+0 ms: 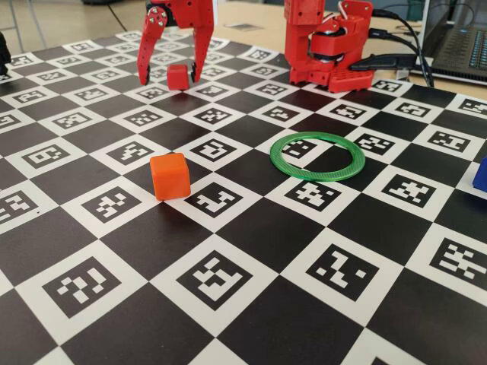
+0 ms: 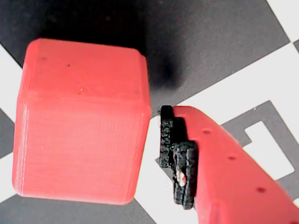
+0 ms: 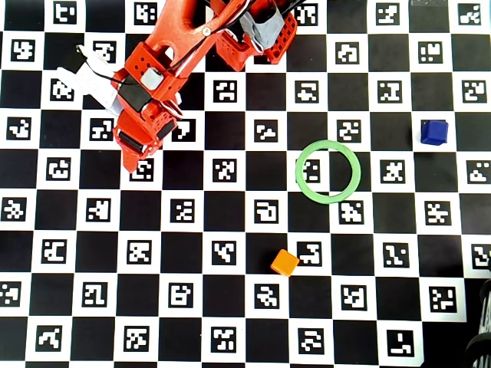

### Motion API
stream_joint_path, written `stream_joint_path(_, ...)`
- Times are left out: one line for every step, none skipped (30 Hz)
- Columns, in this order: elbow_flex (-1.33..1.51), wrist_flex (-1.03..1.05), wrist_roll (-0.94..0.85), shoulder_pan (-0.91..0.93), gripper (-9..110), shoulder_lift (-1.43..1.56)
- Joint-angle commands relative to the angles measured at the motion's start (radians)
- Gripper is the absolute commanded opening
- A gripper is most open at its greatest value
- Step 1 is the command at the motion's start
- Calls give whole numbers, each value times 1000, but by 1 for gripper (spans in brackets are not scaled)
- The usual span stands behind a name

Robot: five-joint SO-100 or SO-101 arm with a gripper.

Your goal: Grab the red cube then put it in the green circle then put the blue cube on top and finally the orange cube on top

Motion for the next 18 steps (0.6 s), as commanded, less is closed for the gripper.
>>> stream_joint_path(-25,-18,3,-8,26,63)
stream_joint_path(-25,-18,3,-8,23,63)
stream_joint_path(-25,-18,3,-6,19,63)
stream_joint_path(-26,-18,3,-5,16,63)
stream_joint_path(-26,-18,3,-2,13,63)
stream_joint_path(-28,-20,5,0,11,63)
stream_joint_path(-29,-20,5,3,8,63)
stream_joint_path(-29,-20,6,5,7,63)
stream_joint_path(-29,-20,5,5,5,63)
stream_joint_path(-29,-20,5,5,4,64)
stream_joint_path(-29,-18,5,5,4,64)
stream_joint_path(-29,-18,6,6,4,64)
stream_joint_path(-29,-18,8,6,4,66)
stream_joint_path(-29,-18,8,6,4,66)
stream_joint_path(-29,-18,6,6,4,66)
stream_joint_path(-29,-17,6,8,4,66)
stream_joint_path(-31,-14,6,9,4,66)
stream_joint_path(-32,-11,6,11,4,66)
